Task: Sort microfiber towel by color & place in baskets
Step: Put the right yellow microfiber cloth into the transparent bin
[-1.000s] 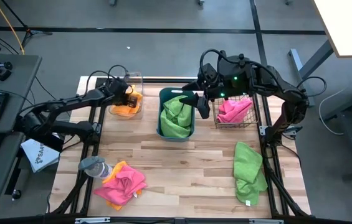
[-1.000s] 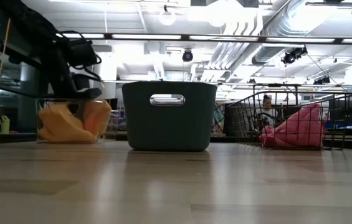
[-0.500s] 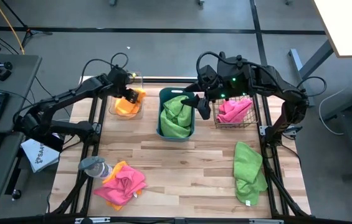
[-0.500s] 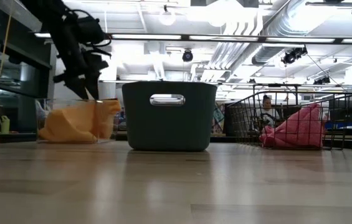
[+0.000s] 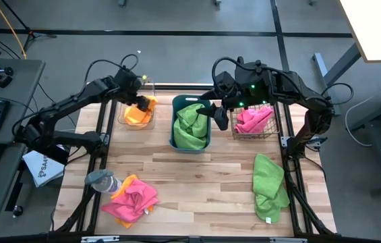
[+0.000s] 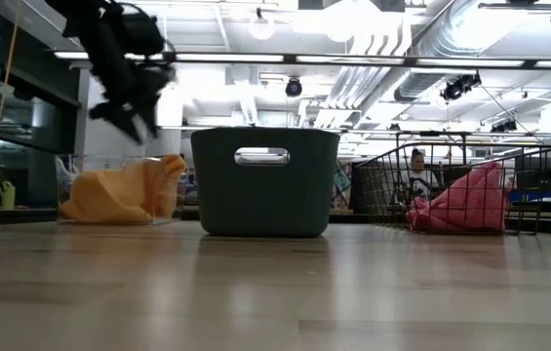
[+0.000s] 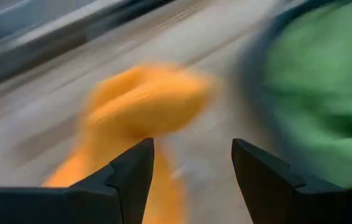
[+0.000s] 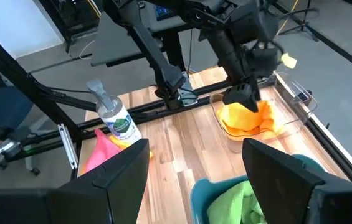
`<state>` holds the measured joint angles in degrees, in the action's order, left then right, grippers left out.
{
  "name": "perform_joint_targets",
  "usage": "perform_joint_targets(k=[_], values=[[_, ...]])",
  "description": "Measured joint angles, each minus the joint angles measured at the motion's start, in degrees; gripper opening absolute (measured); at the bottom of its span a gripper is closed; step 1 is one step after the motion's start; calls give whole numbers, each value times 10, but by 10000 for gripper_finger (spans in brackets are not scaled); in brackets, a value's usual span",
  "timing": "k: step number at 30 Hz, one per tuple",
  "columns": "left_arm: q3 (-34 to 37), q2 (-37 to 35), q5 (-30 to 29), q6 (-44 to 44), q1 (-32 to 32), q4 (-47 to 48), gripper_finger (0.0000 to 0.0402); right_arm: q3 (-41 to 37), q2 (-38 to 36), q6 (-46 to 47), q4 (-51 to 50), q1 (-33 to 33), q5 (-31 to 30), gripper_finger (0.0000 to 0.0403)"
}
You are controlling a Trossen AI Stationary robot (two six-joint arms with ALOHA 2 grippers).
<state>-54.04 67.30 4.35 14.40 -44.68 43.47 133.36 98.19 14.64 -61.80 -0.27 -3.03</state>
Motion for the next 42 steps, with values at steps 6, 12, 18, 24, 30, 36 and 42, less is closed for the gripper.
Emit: perform_joint_targets(k=[6,12,18,24,30,36,42], values=[[0,5,37,4,21,-88,204,0,0,0,-6,-1,0,254],[0,51,35,1,36,-99,204,0,1,-2,-14,-1,-15,254],[0,108,37,21,56,-169,204,0,1,-1,-14,-1,-30,254],[0,129,31,25,65,-187,204,0,2,5,-14,-1,-29,254],[0,117,-62,-6,59,-112,204,0,2,5,-14,-1,-37,254],[0,89,-136,-30,57,-73,204,0,2,5,-16,-1,-45,254],[5,92,-179,-49,57,-35,204,0,2,9,-20,-1,-45,254]])
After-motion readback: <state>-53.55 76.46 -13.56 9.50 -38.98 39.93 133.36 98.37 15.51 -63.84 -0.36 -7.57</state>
